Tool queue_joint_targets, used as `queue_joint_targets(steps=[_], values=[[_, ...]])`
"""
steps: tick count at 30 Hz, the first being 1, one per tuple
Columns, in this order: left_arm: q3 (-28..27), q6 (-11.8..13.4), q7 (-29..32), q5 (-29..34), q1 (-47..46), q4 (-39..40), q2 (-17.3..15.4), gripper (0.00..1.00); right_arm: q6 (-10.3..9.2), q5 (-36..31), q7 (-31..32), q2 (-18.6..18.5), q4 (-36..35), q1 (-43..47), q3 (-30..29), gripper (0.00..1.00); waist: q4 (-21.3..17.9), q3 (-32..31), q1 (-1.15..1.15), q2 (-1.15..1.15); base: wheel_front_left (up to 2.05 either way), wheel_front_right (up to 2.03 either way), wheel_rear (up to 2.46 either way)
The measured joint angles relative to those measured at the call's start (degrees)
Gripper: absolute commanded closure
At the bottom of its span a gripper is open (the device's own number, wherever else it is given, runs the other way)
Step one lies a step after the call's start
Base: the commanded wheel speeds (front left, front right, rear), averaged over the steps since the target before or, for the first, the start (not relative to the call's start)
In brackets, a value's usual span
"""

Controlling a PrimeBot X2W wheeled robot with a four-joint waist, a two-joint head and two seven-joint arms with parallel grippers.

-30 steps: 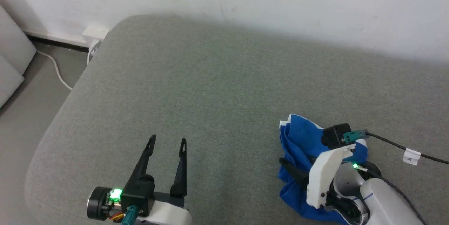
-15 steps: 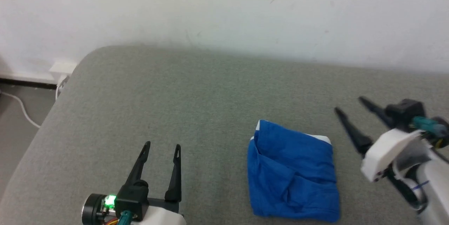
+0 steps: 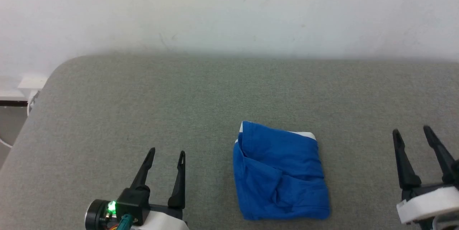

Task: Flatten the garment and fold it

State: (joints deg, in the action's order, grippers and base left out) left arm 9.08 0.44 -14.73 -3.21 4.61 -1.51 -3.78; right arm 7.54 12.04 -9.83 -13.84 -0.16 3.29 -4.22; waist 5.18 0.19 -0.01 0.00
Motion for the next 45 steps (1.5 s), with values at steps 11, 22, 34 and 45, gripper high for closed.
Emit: queue_joint_targets(steps=[11, 22, 34, 45], values=[[-0.1, -1.0, 0.0, 0.9, -0.4, -0.3, 0.2, 0.00, 0.00, 10.5, 8.8, -0.4, -1.0, 4.2, 5.3, 0.00, -1.9, 1.8, 0.01, 0.00, 0.00, 0.00, 0.00], [0.9, -1.5, 0.0, 1.4, -2.3, -0.9, 0.4, 0.00, -0.01, 35.1, 29.6, -9.8, 0.2, -3.1, 16.5, 0.00, -1.0, 5.5, 0.01, 0.00, 0.00, 0.00, 0.00], [2.5, -1.9, 0.0, 1.7, -4.9, -2.0, 0.5, 0.00, -0.01, 38.9, 36.0, -7.6, 14.5, -13.7, 24.7, 0.00, 2.8, 8.6, 0.02, 0.00, 0.00, 0.00, 0.00], [3.3, -1.8, 0.0, 1.7, -5.0, -2.4, 0.5, 0.00, 0.08, 37.7, 29.7, -7.5, 22.1, -19.0, 32.3, 1.00, 4.9, 9.0, 0.01, 0.00, 0.00, 0.00, 0.00]])
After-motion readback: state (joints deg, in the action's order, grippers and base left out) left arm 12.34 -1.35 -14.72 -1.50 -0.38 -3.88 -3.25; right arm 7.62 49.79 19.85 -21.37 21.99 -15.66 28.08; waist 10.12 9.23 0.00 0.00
